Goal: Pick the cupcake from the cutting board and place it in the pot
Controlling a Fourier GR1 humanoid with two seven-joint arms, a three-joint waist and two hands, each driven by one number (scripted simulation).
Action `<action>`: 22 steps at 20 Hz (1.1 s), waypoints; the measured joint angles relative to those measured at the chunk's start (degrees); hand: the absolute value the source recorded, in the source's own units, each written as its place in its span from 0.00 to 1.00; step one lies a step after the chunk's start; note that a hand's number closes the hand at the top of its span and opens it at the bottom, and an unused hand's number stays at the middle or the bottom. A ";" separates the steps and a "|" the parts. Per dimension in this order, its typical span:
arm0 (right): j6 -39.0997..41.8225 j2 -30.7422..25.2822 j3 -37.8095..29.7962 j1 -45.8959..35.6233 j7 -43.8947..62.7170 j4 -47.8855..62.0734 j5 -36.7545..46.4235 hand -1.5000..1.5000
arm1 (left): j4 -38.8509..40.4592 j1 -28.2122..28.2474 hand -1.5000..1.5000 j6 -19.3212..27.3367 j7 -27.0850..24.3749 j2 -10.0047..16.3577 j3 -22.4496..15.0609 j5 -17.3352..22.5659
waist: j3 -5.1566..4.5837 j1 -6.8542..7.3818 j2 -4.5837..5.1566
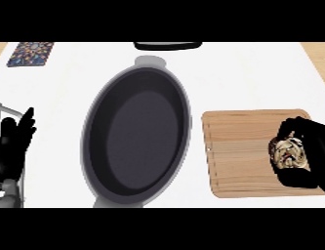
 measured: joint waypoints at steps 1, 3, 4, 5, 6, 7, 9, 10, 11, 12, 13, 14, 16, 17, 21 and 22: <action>-0.62 -0.32 -0.79 0.35 -0.81 -3.18 -0.85 1.00 | -0.13 0.06 0.50 -0.13 0.20 -0.06 0.16 0.05 | -0.02 -0.07 -0.01; -2.17 0.16 -2.30 0.67 -2.14 -8.73 -3.12 1.00 | -0.16 -0.01 0.50 -0.34 0.54 -0.22 0.44 -0.03 | -0.02 -0.06 0.02; -2.52 0.32 -3.14 0.53 -2.44 -11.57 -4.29 1.00 | -0.02 -0.11 0.50 -0.24 0.33 -0.31 0.51 -0.31 | 0.02 0.00 0.04; -2.31 0.33 -3.80 0.45 -2.08 -14.77 -5.19 1.00 | -0.09 -0.22 0.50 -0.62 0.15 -0.33 0.52 -0.10 | -0.01 0.11 0.09; -2.10 0.31 -4.37 0.76 -1.77 -18.03 -5.89 1.00 | -0.07 -0.33 0.50 -0.72 0.15 -0.40 0.56 -0.15 | -0.01 0.19 0.12; -1.62 0.16 -5.29 0.50 -1.33 -20.62 -6.67 1.00 | 0.02 -0.54 0.50 -0.70 -0.01 -0.44 0.43 -0.47 | -0.03 0.41 0.20; 0.14 -0.16 -6.56 -2.08 0.77 -22.96 -7.63 1.00 | 0.21 -1.12 0.50 -0.93 0.00 -0.68 0.54 -0.49 | -0.06 0.88 0.30; 1.08 -0.32 -6.95 -3.74 1.78 -23.24 -7.73 1.00 | 0.18 -1.39 0.50 -1.13 0.13 -0.82 0.66 -0.37 | -0.10 1.10 0.36; 1.70 -0.09 -6.54 -5.22 2.64 -23.38 -7.78 1.00 | 0.22 -1.68 0.50 -1.64 0.13 -1.03 0.95 0.00 | -0.09 1.29 0.38; 3.36 -0.09 -6.24 -7.91 4.64 -23.49 -7.86 1.00 | 0.56 -1.96 0.50 -1.54 0.08 -1.09 0.76 -0.51 | -0.06 1.54 0.41; 4.86 0.19 -5.39 -10.24 6.76 -23.61 -7.93 1.00 | 0.08 -2.19 0.50 -1.77 0.87 -0.97 0.73 -0.55 | -0.19 1.76 0.46; 6.60 0.27 -5.17 -12.73 8.33 -23.68 -8.10 1.00 | 0.52 -2.35 0.50 -1.79 0.39 -1.02 0.73 -0.93 | -0.08 1.87 0.43; 9.94 1.52 -3.19 -18.07 12.47 -23.60 -8.36 1.00 | 0.87 -2.74 0.50 -1.85 0.24 -1.09 0.49 -1.54 | -0.09 2.21 0.46; 11.61 2.44 -2.01 -20.45 14.74 -23.56 -8.50 1.00 | 1.08 -2.88 0.50 -2.04 -0.06 -1.13 0.50 -1.62 | -0.06 2.31 0.44; 17.18 7.89 2.38 -30.90 23.92 -22.15 -9.63 1.00 | 1.28 -3.44 0.50 -2.45 -0.40 -1.36 0.52 -2.05 | -0.15 2.77 0.50; 18.55 9.29 2.90 -33.62 25.89 -21.38 -10.67 1.00 | 1.04 -3.53 0.50 -2.79 -0.08 -1.41 0.60 -1.73 | -0.25 2.86 0.53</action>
